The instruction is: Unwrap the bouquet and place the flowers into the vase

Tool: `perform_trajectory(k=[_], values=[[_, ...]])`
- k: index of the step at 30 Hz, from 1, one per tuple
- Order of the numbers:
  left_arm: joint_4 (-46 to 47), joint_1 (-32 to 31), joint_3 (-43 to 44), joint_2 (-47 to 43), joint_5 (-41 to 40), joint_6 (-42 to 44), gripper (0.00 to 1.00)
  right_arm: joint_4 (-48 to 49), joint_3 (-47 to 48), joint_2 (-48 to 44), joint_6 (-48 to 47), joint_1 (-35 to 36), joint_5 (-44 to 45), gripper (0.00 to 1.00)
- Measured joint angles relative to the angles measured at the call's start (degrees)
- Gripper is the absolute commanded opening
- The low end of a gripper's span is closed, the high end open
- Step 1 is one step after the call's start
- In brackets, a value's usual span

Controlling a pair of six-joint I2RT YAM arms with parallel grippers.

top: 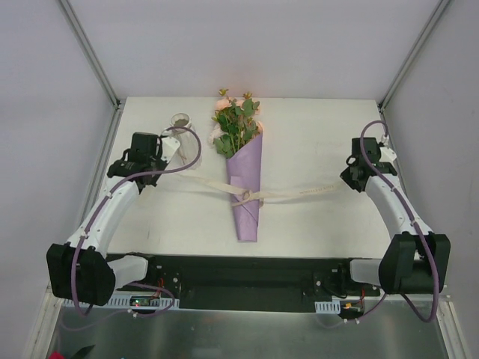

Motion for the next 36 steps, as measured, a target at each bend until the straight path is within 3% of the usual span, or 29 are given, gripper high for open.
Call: perform_trajectory(k=[8,9,10,11,12,13,14,17,18,26,33,36], values=[[-0.9,11.8,-3.7,0.0,-2.5,1.1,0.0,-1.4,-0.1,-0.7,-3.8,-8.3,3.5,0.01],[-0.8,12.6,-3.7,0.0,-2.6,1.2,0.08,-1.6,-0.1,-1.0,-4.1,-9.1,4.0,0.07],[-0.8,13.0,-3.7,0.0,-2.6,1.3,0.25,-1.7,0.0,-1.1,-4.2,-9.6,4.3,0.23],[-0.8,13.4,-3.7,0.0,-2.6,1.4,0.46,-2.2,0.2,-1.1,-4.6,-10.1,4.8,0.42],[-0.9,13.6,-3.7,0.0,-2.4,1.6,0.8,-2.6,0.4,-1.1,-5.0,-10.3,4.9,0.68],[-0.9,13.6,-3.7,0.0,-2.1,1.9,0.96,-3.0,0.8,-1.1,-5.6,-10.3,5.0,0.76],[-1.1,13.6,-3.7,-0.2,-1.6,1.7,0.99,-3.1,1.0,-1.2,-6.3,-10.0,5.1,0.88],[-2.3,13.6,-3.7,-1.4,0.5,1.2,0.99,-3.4,1.3,-2.9,-9.3,-6.1,7.2,1.0],[-2.6,13.6,-3.6,-2.0,0.9,1.1,0.99,-3.6,1.2,-4.3,-10.4,-3.2,8.5,0.97],[-7.2,13.6,0.1,-6.4,7.0,-0.8,0.99,-4.0,2.2,-18.6,-22.8,33.9,16.3,0.96],[-8.5,14.1,2.2,-4.1,10.9,-4.7,0.99,-4.0,4.1,-8.1,-35.5,64.9,20.2,0.96],[-8.7,14.4,2.2,-1.8,12.1,-6.1,0.99,-2.8,5.0,-1.2,-39.6,72.6,18.5,0.96]])
